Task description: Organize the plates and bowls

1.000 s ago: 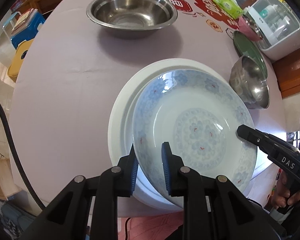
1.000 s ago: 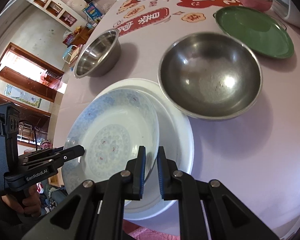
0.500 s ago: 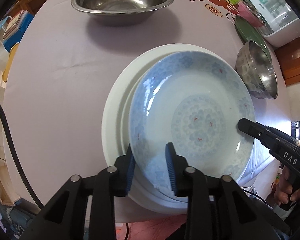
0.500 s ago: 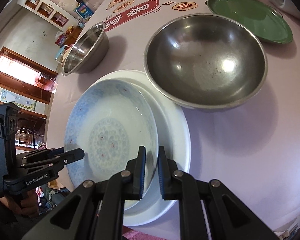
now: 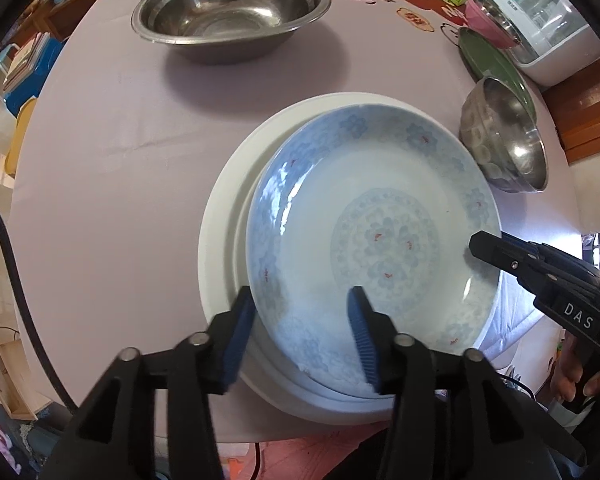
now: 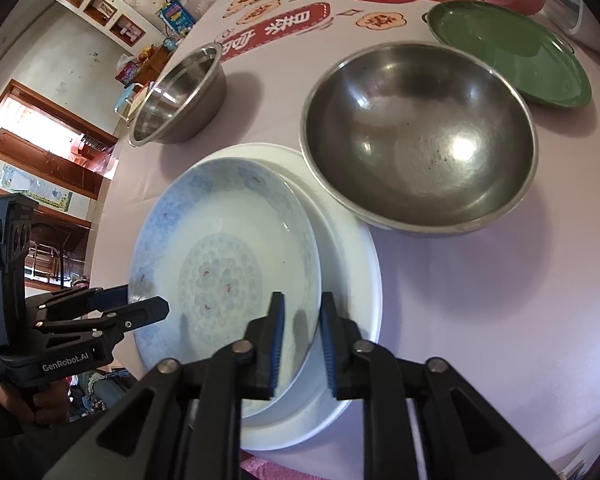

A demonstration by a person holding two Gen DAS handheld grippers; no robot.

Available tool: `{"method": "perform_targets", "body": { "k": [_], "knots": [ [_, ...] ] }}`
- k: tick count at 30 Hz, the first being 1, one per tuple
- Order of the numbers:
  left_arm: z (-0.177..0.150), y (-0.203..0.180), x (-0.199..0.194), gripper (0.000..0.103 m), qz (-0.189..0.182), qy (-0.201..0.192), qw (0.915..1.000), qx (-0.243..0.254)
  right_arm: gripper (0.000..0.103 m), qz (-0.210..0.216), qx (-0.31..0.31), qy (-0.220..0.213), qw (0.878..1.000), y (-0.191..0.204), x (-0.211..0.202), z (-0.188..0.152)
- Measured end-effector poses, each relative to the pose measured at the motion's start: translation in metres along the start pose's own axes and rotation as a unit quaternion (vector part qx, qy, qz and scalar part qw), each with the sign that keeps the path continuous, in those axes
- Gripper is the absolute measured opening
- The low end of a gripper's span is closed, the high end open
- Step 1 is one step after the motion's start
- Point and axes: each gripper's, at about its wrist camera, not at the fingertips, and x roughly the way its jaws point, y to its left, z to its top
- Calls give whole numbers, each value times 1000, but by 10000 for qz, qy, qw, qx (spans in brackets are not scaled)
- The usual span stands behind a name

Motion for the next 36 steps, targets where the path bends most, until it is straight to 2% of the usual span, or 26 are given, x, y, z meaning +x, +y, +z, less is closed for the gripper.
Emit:
{"method": "perform_targets", "body": {
  "k": [2, 5, 7, 11, 14, 23, 26, 30, 36],
  "knots": [
    [2, -3, -2, 50, 34, -3, 10000, -4, 32, -38, -70, -16, 10000, 2, -2, 0],
    [3, -4, -10, 52, 15, -26, 10000, -40, 34, -97, -198, -27, 9998, 6, -8, 0],
    [5, -6, -17, 58, 12, -139, 9999, -31, 35, -136, -311, -96, 9994, 7, -14, 2],
    [10, -13, -35, 59, -82, -438, 9990, -43, 37, -165, -457, -345, 9982, 8, -30, 2],
    [14, -24, -49, 59, -143, -694, 9975, 13, 45, -168, -505, -640, 9965, 5, -45, 2],
    [12, -51, -97, 59, -324, -1407, 9889, 362, 45, -44, -449, -1448, 9884, -18, -89, 3],
    [11, -63, -111, 59, -237, -1605, 9854, 525, 46, -35, -337, -1689, 9851, -31, -104, 5],
    [13, -83, -123, 59, -196, -1824, 9809, 645, 46, -15, -206, -1842, 9827, -50, -117, 8],
    [27, -114, -135, 62, -267, -2061, 9748, 815, 46, -87, -64, -1776, 9840, -79, -125, 15]
  ]
}}
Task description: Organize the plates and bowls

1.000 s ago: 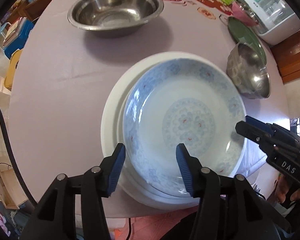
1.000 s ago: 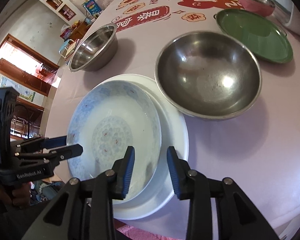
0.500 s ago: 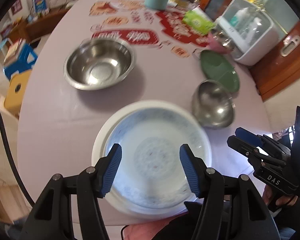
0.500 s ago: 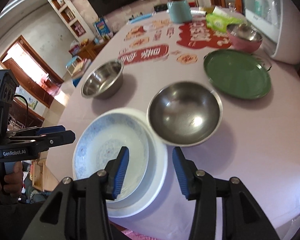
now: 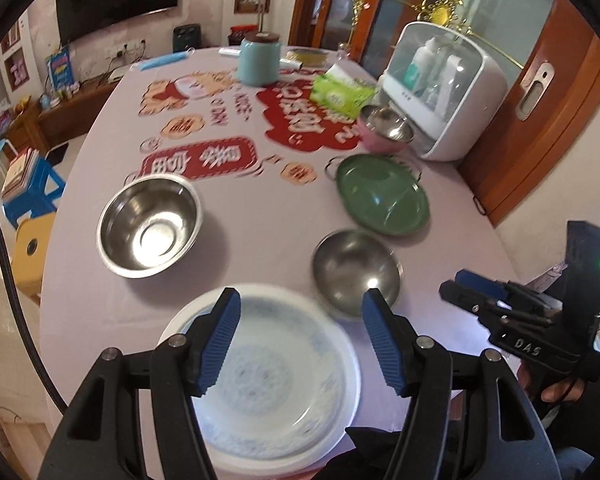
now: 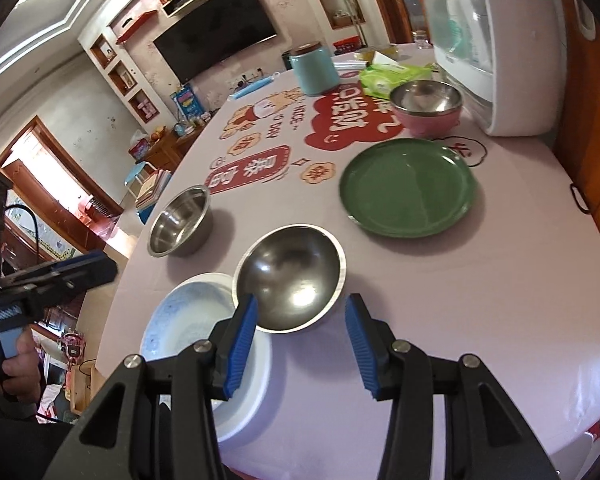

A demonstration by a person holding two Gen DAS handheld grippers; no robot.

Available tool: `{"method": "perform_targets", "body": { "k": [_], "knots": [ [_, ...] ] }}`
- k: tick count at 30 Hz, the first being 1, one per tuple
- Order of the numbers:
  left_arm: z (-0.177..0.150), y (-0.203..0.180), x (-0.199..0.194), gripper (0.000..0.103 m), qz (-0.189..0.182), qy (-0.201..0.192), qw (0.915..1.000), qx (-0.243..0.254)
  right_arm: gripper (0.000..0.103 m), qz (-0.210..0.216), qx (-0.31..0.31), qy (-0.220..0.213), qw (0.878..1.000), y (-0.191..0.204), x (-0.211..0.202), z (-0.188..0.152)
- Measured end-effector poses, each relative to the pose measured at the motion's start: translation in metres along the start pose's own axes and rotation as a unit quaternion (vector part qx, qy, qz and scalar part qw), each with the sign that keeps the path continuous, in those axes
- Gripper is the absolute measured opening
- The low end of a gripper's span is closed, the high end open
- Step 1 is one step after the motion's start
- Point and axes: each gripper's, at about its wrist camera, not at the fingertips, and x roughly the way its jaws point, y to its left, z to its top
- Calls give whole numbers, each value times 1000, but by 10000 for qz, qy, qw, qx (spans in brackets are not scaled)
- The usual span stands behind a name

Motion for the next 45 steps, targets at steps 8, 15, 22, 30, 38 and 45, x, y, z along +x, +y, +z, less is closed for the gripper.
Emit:
{"method": "perform_targets", "body": {
  "k": [8, 15, 22, 30, 38, 45],
  "knots": [
    [34, -31, 11, 69, 31, -94, 9999, 65, 46, -65, 66, -14, 10000, -41, -5, 16],
    [54, -53, 36, 71, 106, 43, 9999, 12, 46, 1, 117, -3, 9999, -76, -4, 33],
    [71, -69, 62, 76, 263, 203, 9994, -87, 46, 90, 275, 24, 9996, -112, 8, 49],
    [96, -78, 103, 76, 502, 549, 9964, -397, 46, 169, 486, 114, 9986, -146, 29, 62],
    [108, -78, 150, 76, 603, 966, 9898, -861, 46, 262, 594, 303, 9974, -173, 56, 73],
    [113, -76, 186, 76, 754, 1235, 9839, -1053, 46, 294, 469, 269, 9981, -180, 72, 84]
  ]
}}
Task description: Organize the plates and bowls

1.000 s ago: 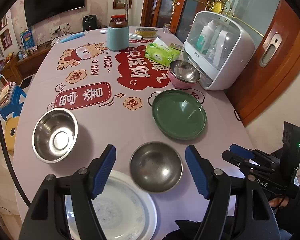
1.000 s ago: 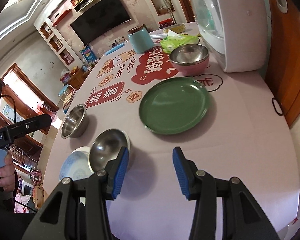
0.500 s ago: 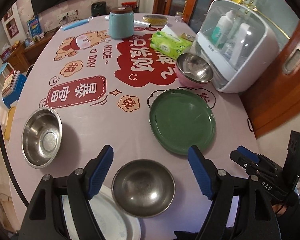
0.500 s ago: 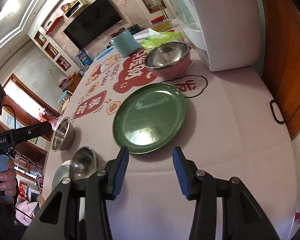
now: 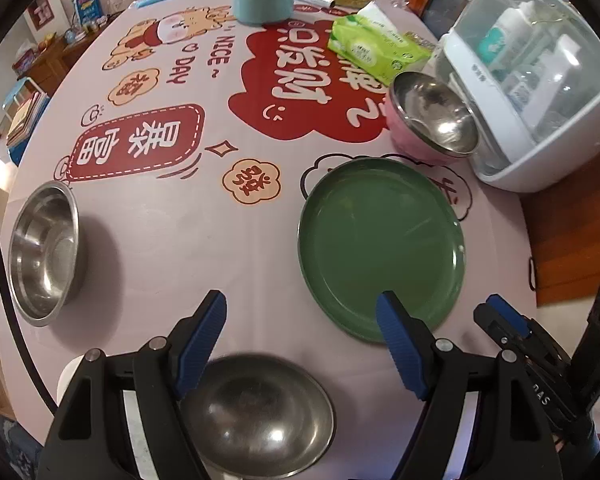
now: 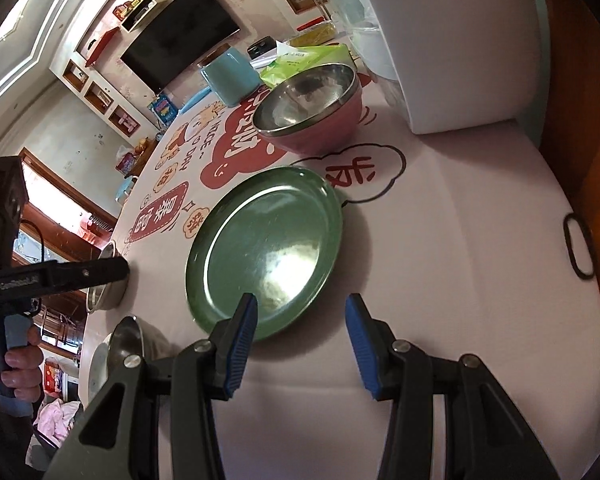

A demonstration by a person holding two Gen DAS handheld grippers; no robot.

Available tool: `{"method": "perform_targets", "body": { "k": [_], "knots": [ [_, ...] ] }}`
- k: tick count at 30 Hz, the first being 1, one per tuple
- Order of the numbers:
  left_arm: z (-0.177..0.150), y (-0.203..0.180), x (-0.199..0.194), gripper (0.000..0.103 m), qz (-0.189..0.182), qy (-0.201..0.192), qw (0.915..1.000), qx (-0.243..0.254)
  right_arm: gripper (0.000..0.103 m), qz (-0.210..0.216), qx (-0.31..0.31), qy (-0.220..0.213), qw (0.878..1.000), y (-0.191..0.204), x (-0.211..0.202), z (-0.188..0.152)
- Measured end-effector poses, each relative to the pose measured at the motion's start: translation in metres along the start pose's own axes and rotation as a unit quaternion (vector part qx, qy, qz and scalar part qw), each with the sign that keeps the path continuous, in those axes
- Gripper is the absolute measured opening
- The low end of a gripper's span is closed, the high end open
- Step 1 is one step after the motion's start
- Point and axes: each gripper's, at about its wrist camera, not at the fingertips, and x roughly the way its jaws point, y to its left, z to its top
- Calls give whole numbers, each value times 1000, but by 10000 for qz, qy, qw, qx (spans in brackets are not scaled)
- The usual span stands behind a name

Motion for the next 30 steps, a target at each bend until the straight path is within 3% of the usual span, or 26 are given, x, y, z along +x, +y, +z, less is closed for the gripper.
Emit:
{"method": "perform_targets", "body": {
  "k": [13, 23, 30],
  "knots": [
    [16, -5, 48, 76, 44, 357, 9992, -201, 45, 90, -48, 105, 9999, -9, 23, 14],
    [22, -1, 70, 76, -97, 506, 9982, -302, 24, 153, -64, 334, 9993, -14, 40, 14],
    [21, -1, 78, 72, -252, 542, 9976, -338, 18, 97, -194, 349, 9992, -12, 44, 15]
  ]
}}
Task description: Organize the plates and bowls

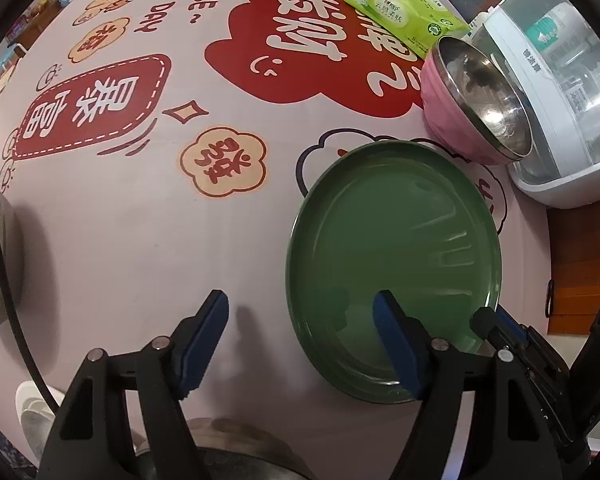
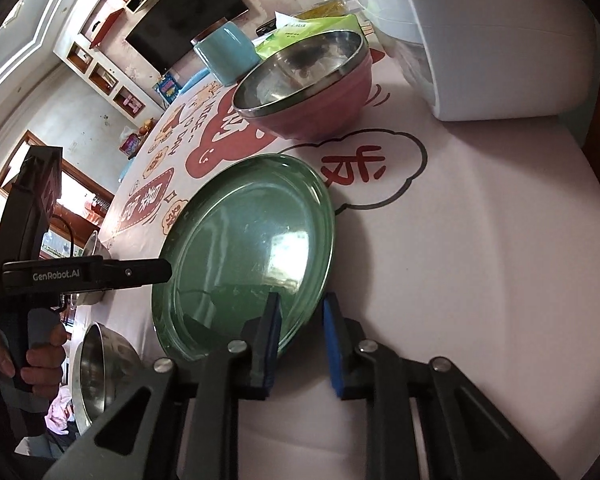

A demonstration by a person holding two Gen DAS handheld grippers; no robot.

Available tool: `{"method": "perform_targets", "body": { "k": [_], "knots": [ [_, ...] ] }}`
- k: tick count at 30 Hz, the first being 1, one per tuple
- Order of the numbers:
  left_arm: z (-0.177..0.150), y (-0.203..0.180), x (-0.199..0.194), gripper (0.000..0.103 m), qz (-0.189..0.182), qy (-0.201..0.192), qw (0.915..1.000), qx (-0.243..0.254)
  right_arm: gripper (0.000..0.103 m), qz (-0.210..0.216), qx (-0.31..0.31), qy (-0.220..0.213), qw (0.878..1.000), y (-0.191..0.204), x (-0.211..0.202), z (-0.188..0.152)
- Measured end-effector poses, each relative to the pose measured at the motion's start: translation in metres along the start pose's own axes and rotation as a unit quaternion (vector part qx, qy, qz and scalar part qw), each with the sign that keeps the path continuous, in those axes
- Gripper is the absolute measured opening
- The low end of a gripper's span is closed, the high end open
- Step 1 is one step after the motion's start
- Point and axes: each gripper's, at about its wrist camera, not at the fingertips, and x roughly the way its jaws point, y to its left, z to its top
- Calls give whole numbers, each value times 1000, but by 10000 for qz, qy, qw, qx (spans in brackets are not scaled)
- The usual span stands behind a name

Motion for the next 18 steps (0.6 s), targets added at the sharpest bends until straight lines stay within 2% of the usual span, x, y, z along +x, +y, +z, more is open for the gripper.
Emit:
{"method": "perform_targets", "body": {
  "k": [4, 10, 14, 18],
  "knots": [
    [2, 0, 6, 69, 29, 31, 10000, 15, 14, -21, -17, 20, 10000, -3, 1, 1],
    [5, 1, 13, 57, 46, 113, 9999, 6, 14, -2, -61, 34, 10000, -3, 1, 1],
    [7, 1, 13, 53, 31, 81, 9999, 52, 14, 19, -59, 39, 10000, -3, 2, 2],
    [8, -1, 12, 41, 48, 27, 9999, 116, 14, 40, -70, 43, 10000, -4, 2, 1]
  ]
}}
